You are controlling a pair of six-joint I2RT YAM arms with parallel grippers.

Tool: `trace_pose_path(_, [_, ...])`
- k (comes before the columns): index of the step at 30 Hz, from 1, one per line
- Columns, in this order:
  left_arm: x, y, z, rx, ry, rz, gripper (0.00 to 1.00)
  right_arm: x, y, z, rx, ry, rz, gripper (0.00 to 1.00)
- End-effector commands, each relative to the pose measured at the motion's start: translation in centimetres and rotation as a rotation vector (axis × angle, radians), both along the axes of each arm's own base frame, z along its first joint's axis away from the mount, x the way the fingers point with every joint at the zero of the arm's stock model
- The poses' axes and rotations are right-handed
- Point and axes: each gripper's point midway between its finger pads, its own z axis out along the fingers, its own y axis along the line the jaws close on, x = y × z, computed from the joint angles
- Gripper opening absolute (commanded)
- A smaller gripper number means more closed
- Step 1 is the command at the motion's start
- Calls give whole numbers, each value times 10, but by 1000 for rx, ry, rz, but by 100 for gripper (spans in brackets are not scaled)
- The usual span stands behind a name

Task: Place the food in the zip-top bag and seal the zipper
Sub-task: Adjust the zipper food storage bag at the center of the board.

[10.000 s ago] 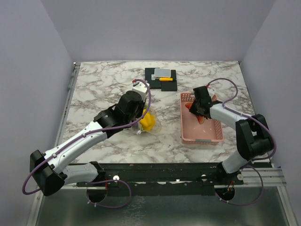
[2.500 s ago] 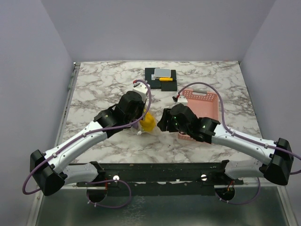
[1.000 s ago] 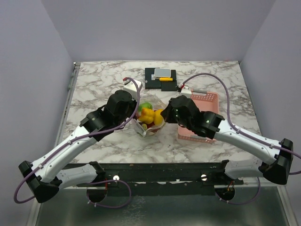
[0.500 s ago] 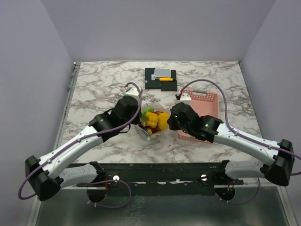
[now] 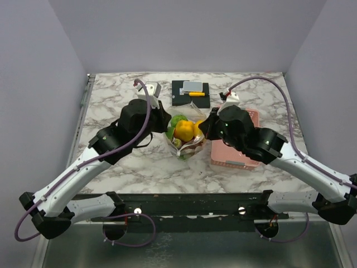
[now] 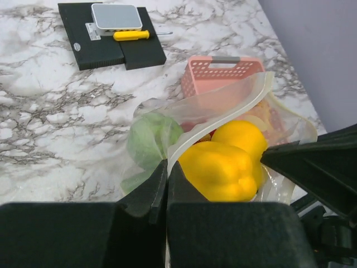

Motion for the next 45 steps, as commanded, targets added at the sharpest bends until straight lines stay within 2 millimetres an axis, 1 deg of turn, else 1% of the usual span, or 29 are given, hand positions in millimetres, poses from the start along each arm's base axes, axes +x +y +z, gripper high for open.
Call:
trace_pose_path(1, [-13, 8, -6, 9, 18, -18, 0, 2, -7, 8, -16, -33, -10, 1])
trace_pose_path(2, [-11, 11, -18, 30, 29, 1, 0, 4, -7, -4, -32, -21, -22, 1])
trace_pose_path(3, [-9, 14, -36, 61, 47, 23, 0, 6, -5, -25, -67, 9, -24, 1])
trace_pose_path(5, [-5, 18, -75, 122, 92, 54, 0, 5, 1, -56, -106, 71, -15, 1])
trace_pose_path(6, [-4, 18, -95, 151, 127, 60, 0, 4, 4, -67, -120, 97, -8, 1])
trace_pose_path(7, [-6, 17, -109, 164, 159, 55, 0, 3, 6, -74, -127, 114, -6, 1])
trace_pose_path(8, [-9, 12, -116, 161, 185, 34, 0, 3, 6, -76, -128, 121, -4, 1])
trace_pose_path(9, [-12, 7, -116, 138, 195, 9, 0, 2, 7, -74, -121, 119, -1, 1])
trace_pose_path(10, [-14, 3, -110, 111, 189, -9, 0, 3, 7, -68, -110, 107, 0, 1])
trace_pose_path(14, [-17, 4, -58, 23, 89, -32, 0, 4, 3, -36, -70, 49, 1, 1])
trace_pose_path(16, [-18, 3, -44, 5, 71, -41, 0, 4, 2, -28, -67, 37, 0, 1])
trace_pose_path(17, [-18, 2, -42, 1, 71, -44, 0, 4, 1, -25, -67, 35, 0, 1])
trace_pose_path(20, [-18, 1, -44, 1, 79, -45, 0, 2, 3, -21, -56, 37, 17, 1])
trace_pose_path(21, [-17, 1, -47, 5, 85, -42, 0, 1, 4, -21, -52, 38, 24, 5])
trace_pose_path(22, [-17, -1, -49, 5, 92, -45, 0, -1, 4, -20, -47, 40, 30, 14])
trace_pose_path(23, [-17, -2, -51, 4, 98, -46, 0, -2, 5, -19, -46, 42, 40, 28])
trace_pose_path(24, [-17, -2, -53, 5, 104, -47, 0, -5, 5, -17, -44, 44, 54, 36])
trace_pose_path(26, [-18, -4, -55, 2, 110, -52, 0, -9, 5, -13, -37, 42, 79, 44])
trace_pose_path(27, [-17, -4, -56, 2, 112, -51, 0, -12, 4, -9, -29, 37, 91, 46])
trace_pose_path(31, [-17, -3, -57, 7, 111, -45, 0, -23, 4, 6, -6, 31, 155, 48])
trace_pose_path(33, [-16, -3, -57, 11, 109, -42, 0, -31, 11, 12, 10, 44, 211, 49])
trace_pose_path(35, [-15, -2, -57, 15, 106, -38, 0, -41, 18, 14, 30, 64, 275, 48])
trace_pose_path(38, [-14, -3, -58, 16, 107, -34, 0, -53, 29, 10, 50, 92, 349, 47])
trace_pose_path(45, [-14, -2, -57, 17, 106, -33, 0, -72, 48, -11, 27, 149, 436, 39])
